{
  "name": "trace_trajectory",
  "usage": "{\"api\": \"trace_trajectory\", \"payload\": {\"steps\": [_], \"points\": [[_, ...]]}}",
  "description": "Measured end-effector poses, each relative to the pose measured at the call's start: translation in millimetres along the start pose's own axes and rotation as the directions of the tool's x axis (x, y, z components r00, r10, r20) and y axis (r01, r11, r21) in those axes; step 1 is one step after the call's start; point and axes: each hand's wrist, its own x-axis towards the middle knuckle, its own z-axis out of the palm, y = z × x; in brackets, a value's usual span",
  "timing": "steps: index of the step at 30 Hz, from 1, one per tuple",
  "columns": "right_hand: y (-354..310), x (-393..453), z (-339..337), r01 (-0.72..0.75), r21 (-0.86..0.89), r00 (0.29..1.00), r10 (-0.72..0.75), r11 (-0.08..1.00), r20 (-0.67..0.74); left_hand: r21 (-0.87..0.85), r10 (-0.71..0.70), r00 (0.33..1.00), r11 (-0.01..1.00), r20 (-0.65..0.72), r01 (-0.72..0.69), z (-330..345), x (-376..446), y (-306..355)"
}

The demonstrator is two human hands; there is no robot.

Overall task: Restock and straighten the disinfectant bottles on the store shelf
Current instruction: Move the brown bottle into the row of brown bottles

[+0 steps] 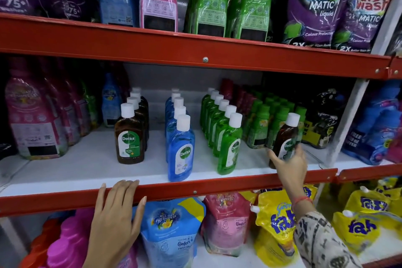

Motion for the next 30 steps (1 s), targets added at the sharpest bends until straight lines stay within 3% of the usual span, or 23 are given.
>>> {"api": "trace_trajectory", "payload": {"steps": [7, 12, 18, 23, 30], "points": [[11.9, 20.7, 1.6, 0.009, -0.024, 0.999, -0.01, 1.0, -0.036, 0.007, -0.015, 1.0, 1.0, 0.017, 0.015, -0.9, 0.2, 2.6], [-2.4, -6.7, -4.3, 0.053, 0.1, 0.994, -0.043, 0.994, -0.097, 0.016, -0.003, 0.999, 1.0, 0.038, 0.003, -1.0, 0.1, 1.3], [-51.3, -74.4, -6.1, 0.104, 0.263, 0.994, -0.09, 0.959, -0.063, 0.0, 0.049, 0.993, 0.999, 0.103, -0.049, -8.9, 0.4, -6.0], [-100.6, -130.3, 5.2, 0.116, 0.412, 0.989, -0.145, 0.904, 0.038, 0.013, 0.012, 0.997, 1.0, 0.076, -0.013, -18.6, -4.1, -25.5], [-159.0, -182.6, 51.1, 0.18, 0.471, 0.961, -0.256, 0.864, 0.102, 0.034, -0.042, 0.996, 0.999, 0.074, 0.04, -30.8, -9.8, -59.2]]}}
